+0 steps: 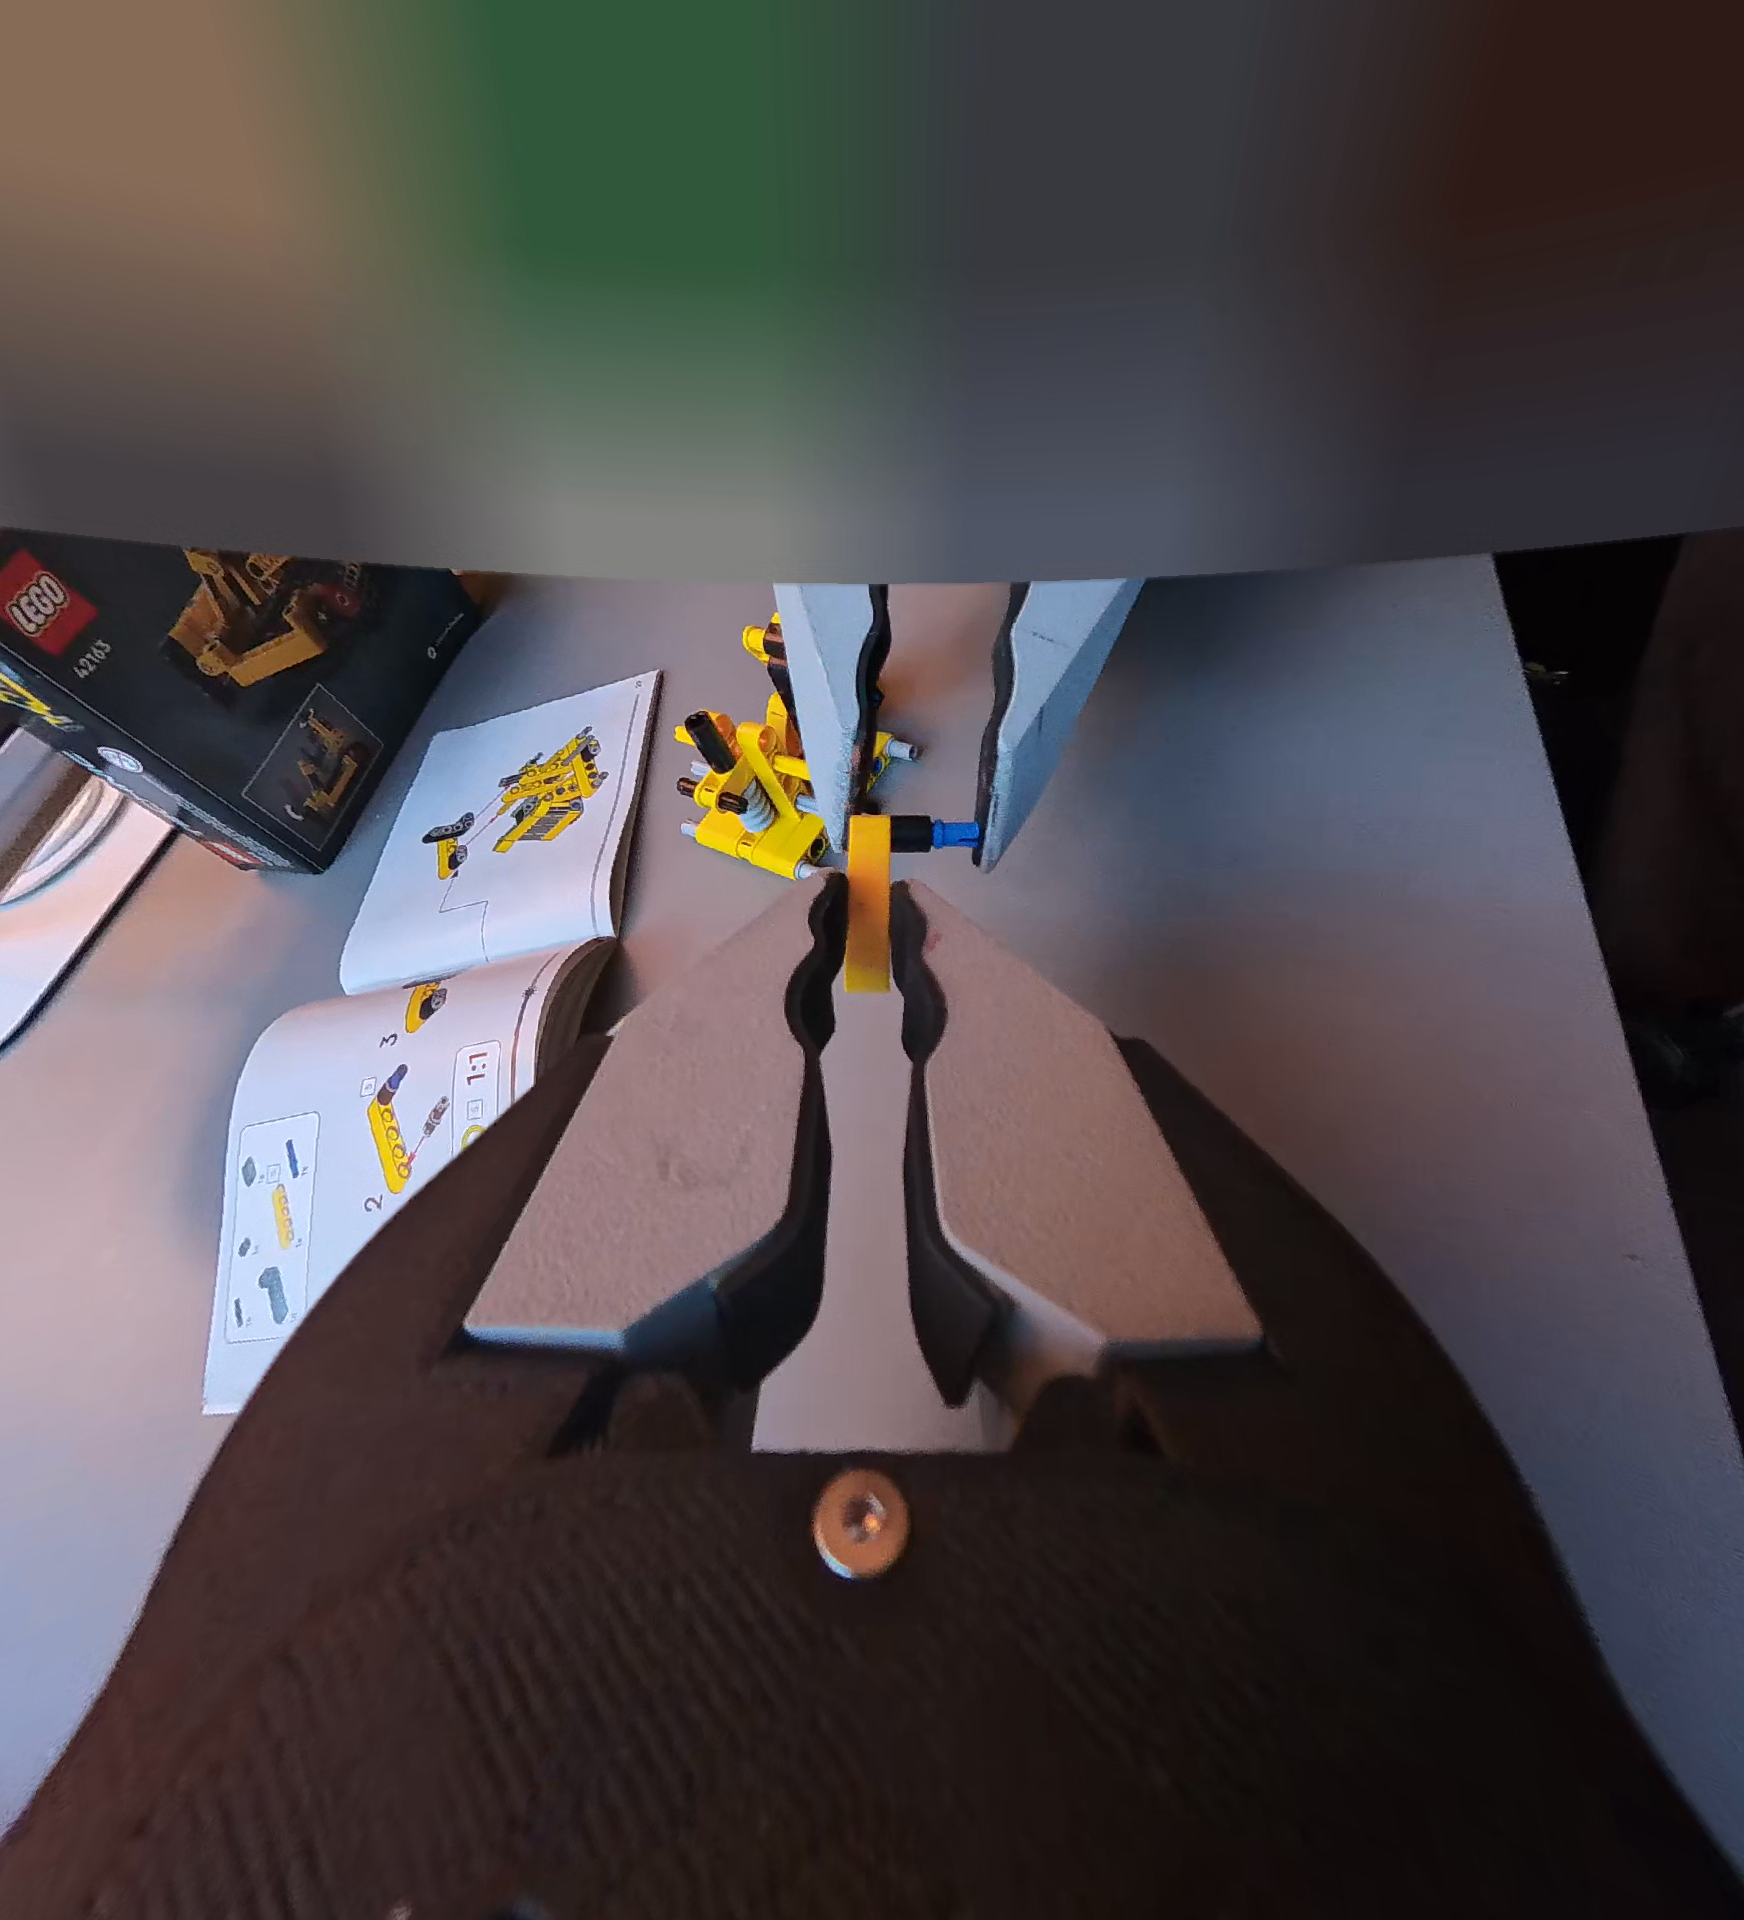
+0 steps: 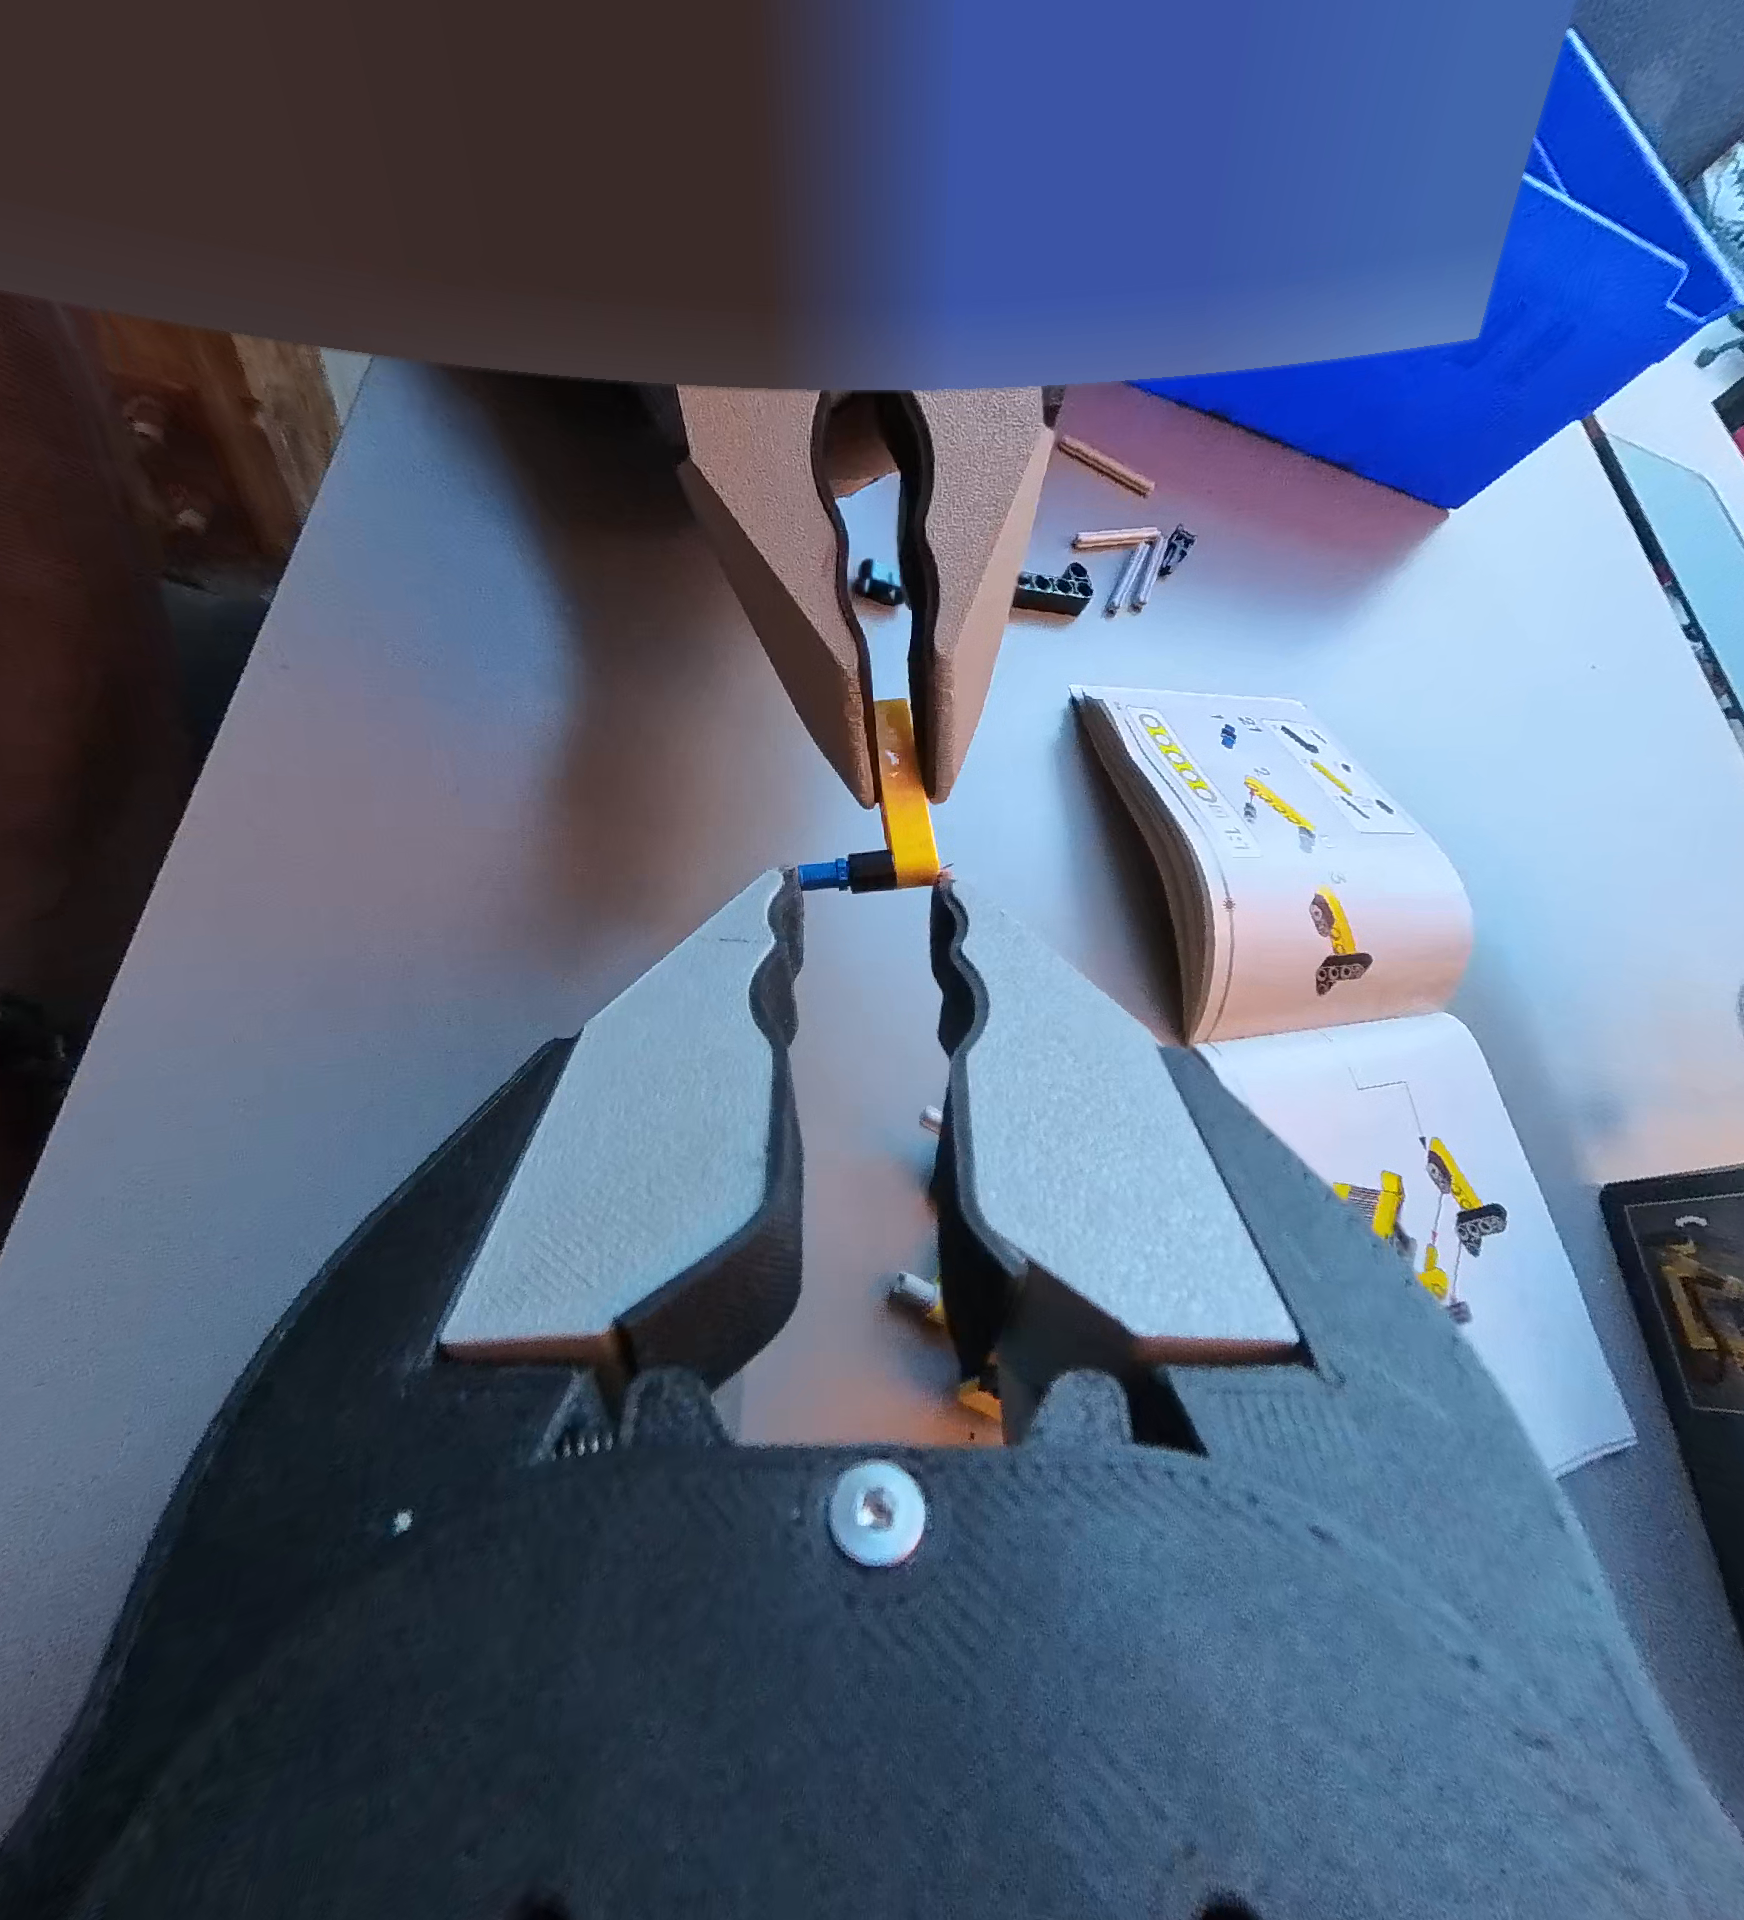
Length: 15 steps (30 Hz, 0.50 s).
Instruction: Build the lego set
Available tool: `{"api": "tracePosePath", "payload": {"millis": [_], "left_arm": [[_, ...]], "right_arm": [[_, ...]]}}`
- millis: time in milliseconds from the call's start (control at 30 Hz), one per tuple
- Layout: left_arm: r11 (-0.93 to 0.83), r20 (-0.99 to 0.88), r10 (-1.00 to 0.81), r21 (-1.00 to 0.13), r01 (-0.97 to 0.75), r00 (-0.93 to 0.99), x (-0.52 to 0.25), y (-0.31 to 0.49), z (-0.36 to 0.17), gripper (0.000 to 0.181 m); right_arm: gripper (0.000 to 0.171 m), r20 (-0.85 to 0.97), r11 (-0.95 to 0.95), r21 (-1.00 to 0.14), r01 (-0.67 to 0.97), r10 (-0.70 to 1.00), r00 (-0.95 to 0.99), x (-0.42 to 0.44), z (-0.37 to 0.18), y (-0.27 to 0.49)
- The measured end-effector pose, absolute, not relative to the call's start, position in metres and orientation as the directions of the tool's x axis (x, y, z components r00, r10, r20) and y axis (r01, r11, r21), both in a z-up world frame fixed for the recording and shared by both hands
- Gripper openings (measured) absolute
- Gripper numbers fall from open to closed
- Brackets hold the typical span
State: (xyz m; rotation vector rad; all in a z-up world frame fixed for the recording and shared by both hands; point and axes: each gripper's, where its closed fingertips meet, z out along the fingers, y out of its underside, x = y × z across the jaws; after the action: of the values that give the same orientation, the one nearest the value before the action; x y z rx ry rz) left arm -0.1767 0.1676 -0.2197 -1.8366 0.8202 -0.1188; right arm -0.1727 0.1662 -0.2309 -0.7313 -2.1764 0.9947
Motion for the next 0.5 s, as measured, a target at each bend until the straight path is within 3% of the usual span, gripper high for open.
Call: {"api": "tracePosePath", "payload": {"millis": [500], "left_arm": [[-0.198, -0.286, -0.571, -0.862, -0.467, 0.770, -0.1812, 0.1688, -0.2193, 0.006]], "right_arm": [[0.020, 0.295, 0.528, -0.822, 0.214, 0.716, -0.633, -0.1777, -0.2291, 0.1676]]}}
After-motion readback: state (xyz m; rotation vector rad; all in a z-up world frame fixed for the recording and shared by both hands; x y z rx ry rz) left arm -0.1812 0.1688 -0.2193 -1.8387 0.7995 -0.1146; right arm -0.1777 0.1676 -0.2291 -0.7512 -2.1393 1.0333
